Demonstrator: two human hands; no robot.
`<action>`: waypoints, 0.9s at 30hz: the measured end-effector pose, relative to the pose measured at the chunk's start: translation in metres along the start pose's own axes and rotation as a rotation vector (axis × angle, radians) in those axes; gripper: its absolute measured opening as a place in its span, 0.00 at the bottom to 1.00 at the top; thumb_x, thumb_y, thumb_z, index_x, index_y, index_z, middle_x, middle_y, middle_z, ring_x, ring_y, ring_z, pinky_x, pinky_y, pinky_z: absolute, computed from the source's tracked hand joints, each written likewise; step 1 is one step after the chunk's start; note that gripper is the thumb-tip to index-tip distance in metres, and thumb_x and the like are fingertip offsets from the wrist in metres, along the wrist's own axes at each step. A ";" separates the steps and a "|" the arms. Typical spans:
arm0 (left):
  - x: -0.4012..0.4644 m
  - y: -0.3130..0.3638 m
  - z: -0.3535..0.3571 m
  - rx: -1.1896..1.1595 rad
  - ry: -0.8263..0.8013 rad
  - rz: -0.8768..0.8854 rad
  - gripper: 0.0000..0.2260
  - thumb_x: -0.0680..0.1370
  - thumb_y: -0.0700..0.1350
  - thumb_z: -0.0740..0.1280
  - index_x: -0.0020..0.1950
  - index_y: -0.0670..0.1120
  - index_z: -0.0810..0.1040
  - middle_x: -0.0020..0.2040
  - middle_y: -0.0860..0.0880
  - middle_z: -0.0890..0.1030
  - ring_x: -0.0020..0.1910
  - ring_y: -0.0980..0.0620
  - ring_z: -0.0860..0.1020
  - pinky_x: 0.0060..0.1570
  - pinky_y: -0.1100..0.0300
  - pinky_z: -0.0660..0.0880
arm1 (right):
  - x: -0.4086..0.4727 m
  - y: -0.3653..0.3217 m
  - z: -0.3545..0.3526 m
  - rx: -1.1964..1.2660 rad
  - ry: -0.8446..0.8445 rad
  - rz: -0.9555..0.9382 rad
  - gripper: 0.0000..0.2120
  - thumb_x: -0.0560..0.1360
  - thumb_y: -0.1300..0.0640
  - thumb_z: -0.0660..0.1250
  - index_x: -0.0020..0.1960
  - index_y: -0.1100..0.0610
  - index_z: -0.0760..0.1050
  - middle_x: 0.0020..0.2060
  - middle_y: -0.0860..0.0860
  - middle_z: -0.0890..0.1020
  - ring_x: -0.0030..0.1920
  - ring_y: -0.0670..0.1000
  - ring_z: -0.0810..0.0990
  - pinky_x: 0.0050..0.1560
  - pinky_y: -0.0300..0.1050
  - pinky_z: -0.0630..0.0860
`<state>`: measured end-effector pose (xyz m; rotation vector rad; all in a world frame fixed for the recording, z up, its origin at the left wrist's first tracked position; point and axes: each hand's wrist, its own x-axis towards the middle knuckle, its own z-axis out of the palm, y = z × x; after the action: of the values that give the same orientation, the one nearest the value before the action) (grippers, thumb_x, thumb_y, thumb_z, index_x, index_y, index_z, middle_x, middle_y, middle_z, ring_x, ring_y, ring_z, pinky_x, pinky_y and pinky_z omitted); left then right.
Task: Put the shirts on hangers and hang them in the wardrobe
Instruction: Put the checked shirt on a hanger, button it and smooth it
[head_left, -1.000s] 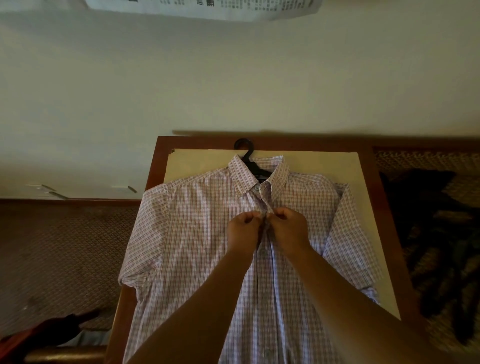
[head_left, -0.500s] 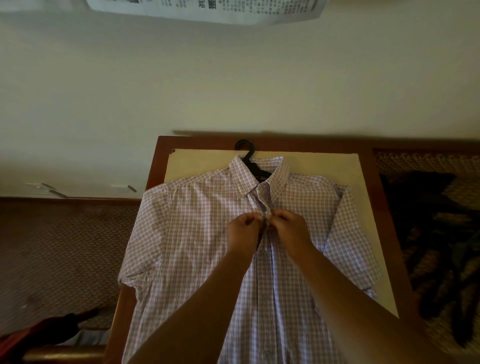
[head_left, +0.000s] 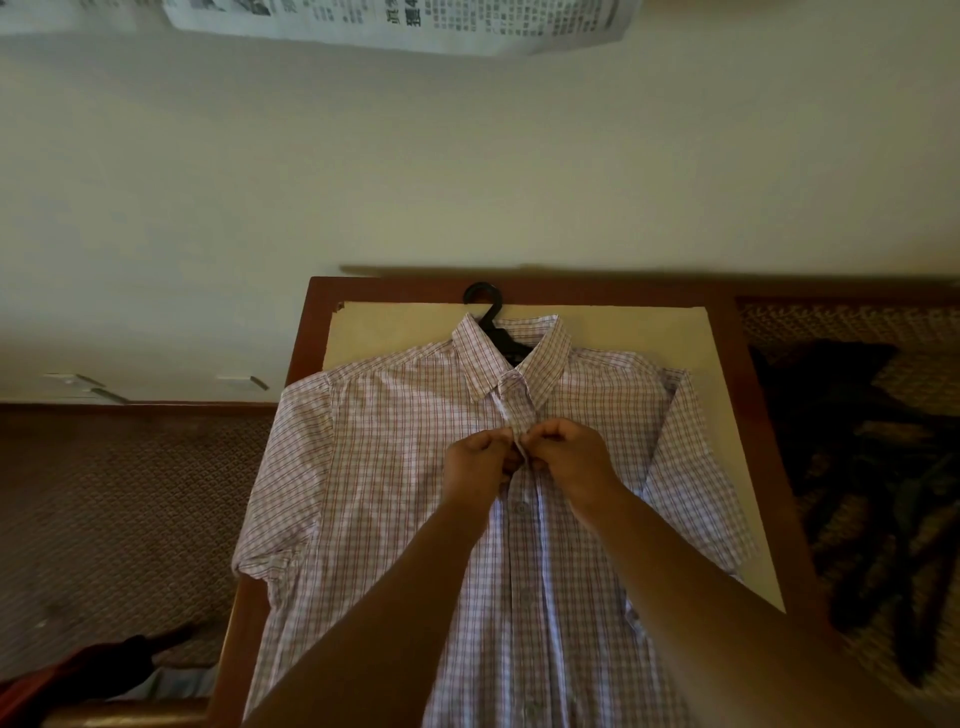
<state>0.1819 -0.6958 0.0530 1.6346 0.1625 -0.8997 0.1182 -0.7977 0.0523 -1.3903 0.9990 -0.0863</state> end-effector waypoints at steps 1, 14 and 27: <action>0.000 0.001 0.000 0.003 -0.005 0.003 0.10 0.79 0.42 0.65 0.41 0.40 0.81 0.30 0.47 0.80 0.26 0.56 0.76 0.27 0.64 0.72 | 0.000 0.000 0.000 -0.008 -0.005 0.002 0.03 0.73 0.62 0.71 0.41 0.58 0.79 0.38 0.54 0.83 0.40 0.51 0.81 0.44 0.42 0.79; 0.014 -0.004 -0.007 0.277 0.102 0.104 0.08 0.81 0.41 0.62 0.44 0.49 0.77 0.35 0.45 0.80 0.29 0.52 0.76 0.34 0.55 0.79 | 0.004 -0.003 -0.003 -0.086 -0.021 0.008 0.10 0.74 0.68 0.63 0.37 0.59 0.76 0.33 0.53 0.78 0.35 0.50 0.75 0.39 0.42 0.75; 0.019 -0.008 -0.008 0.366 0.018 0.137 0.08 0.80 0.39 0.62 0.43 0.43 0.78 0.32 0.44 0.77 0.29 0.48 0.74 0.32 0.55 0.74 | 0.011 0.002 0.013 -0.234 0.024 -0.024 0.06 0.76 0.60 0.68 0.40 0.53 0.80 0.39 0.50 0.83 0.43 0.53 0.82 0.48 0.48 0.80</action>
<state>0.1944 -0.6930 0.0354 1.9656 -0.1082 -0.8433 0.1323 -0.7936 0.0430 -1.6178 1.0377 -0.0036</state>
